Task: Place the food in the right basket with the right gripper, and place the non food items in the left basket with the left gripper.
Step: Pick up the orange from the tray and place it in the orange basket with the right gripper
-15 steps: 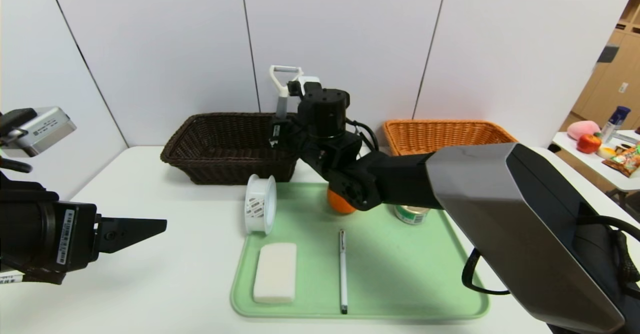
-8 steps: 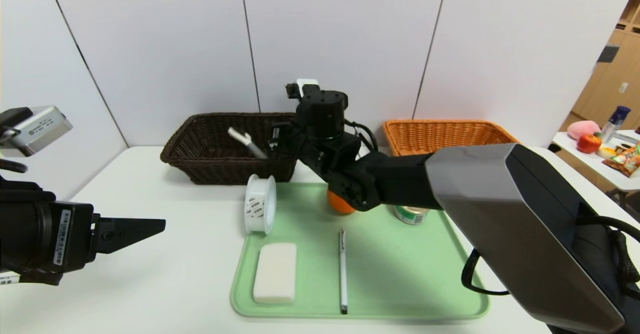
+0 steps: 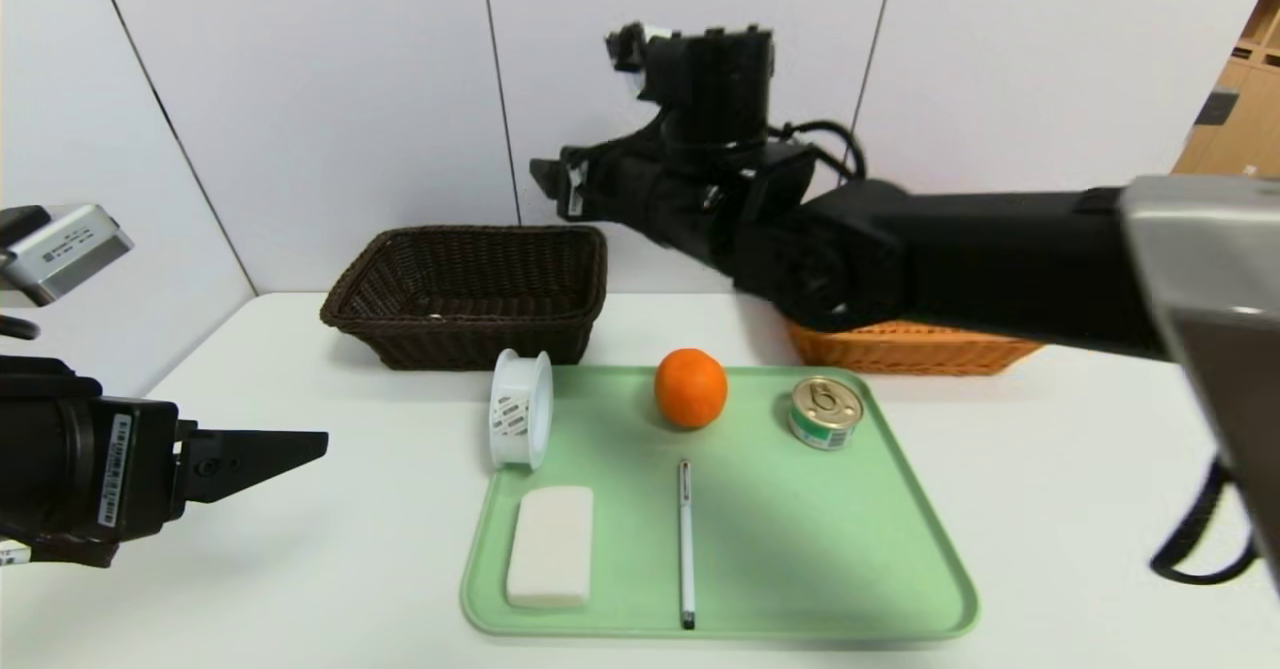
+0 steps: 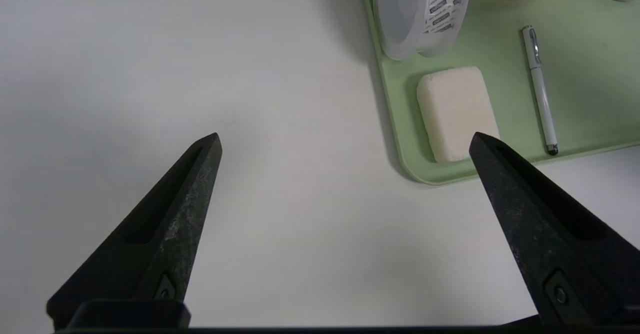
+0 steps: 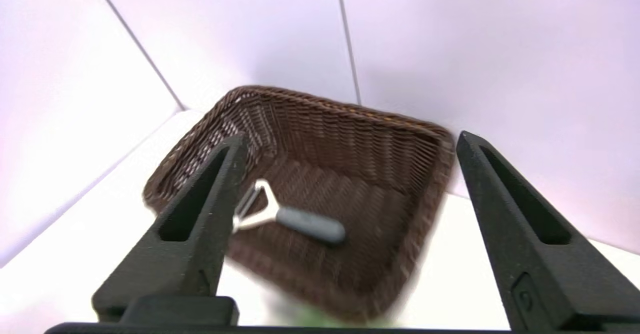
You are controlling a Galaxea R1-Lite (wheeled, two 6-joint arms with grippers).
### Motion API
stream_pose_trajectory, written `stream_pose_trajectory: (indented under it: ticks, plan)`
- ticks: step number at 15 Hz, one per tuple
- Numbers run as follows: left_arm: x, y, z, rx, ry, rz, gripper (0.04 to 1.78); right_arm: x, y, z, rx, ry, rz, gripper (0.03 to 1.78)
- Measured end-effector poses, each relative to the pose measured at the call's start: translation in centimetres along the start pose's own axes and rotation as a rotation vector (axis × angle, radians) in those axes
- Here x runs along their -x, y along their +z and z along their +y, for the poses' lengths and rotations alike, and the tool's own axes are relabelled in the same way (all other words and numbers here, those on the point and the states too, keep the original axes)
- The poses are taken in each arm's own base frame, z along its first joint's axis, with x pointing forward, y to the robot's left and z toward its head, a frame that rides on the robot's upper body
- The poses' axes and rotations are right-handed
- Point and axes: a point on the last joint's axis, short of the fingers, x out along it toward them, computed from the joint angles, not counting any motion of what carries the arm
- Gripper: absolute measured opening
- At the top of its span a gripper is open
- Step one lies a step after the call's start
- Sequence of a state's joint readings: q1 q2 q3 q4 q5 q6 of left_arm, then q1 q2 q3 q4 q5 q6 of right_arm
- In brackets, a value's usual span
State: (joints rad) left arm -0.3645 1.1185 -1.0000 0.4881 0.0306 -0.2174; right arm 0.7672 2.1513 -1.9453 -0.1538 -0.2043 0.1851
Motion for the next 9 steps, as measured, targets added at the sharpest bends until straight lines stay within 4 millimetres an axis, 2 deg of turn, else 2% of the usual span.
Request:
stream_pose_trajectory:
  ticks: [1, 3, 6, 8, 9]
  plan:
    - [0.0, 0.1, 0.0, 0.000, -0.003, -0.007, 1.75, 2.0, 1.6, -0.1, 0.010, -0.007, 0.049, 1.49]
    - [0.0, 0.3, -0.1, 0.001, -0.009, -0.026, 1.75, 6.0, 3.4, -0.6, 0.031, -0.041, 0.208, 1.54]
    - [0.0, 0.3, -0.1, -0.004, -0.013, -0.027, 1.75, 10.5, 3.6, -2.3, -0.024, -0.148, 0.468, 1.60]
    - [0.0, 0.3, -0.2, -0.005, -0.014, -0.025, 1.75, 11.7, 2.7, -2.9, -0.089, -0.216, 0.595, 1.62]
    - [0.0, 0.3, -0.2, -0.005, -0.014, -0.025, 1.75, 11.6, 2.2, -3.0, -0.116, -0.237, 0.622, 1.63]
